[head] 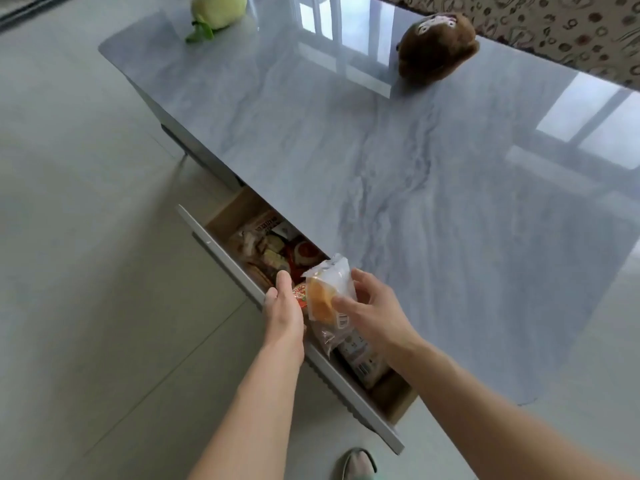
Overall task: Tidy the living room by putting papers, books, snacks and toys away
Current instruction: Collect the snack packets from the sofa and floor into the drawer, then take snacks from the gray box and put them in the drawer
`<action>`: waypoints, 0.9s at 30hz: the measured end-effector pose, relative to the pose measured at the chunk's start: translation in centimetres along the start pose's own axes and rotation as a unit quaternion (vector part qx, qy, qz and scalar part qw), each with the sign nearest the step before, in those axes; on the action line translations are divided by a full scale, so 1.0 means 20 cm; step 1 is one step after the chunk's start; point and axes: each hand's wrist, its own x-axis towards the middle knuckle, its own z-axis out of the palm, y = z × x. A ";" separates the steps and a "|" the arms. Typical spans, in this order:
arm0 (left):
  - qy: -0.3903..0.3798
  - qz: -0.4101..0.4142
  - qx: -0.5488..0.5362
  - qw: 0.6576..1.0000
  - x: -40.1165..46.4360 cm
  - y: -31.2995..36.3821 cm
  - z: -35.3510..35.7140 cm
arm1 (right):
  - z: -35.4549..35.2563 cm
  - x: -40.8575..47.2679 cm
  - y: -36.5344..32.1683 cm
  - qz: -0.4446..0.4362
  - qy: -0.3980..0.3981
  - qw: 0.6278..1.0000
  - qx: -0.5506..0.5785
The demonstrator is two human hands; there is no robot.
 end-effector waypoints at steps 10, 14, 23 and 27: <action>-0.021 -0.008 -0.109 0.994 -0.26 0.19 -0.04 | -0.12 -0.20 -0.26 0.016 0.151 0.988 0.012; -0.052 -0.003 -0.133 0.990 -0.51 0.33 0.00 | -0.20 -0.34 -0.46 0.025 0.162 0.986 0.033; -0.140 0.045 -0.211 0.966 -1.08 0.64 0.05 | -0.49 -0.73 -0.83 -0.017 0.221 0.958 0.183; -0.176 0.055 -0.225 0.957 -1.35 0.73 0.09 | -0.65 -0.96 -0.99 -0.040 0.247 0.939 0.236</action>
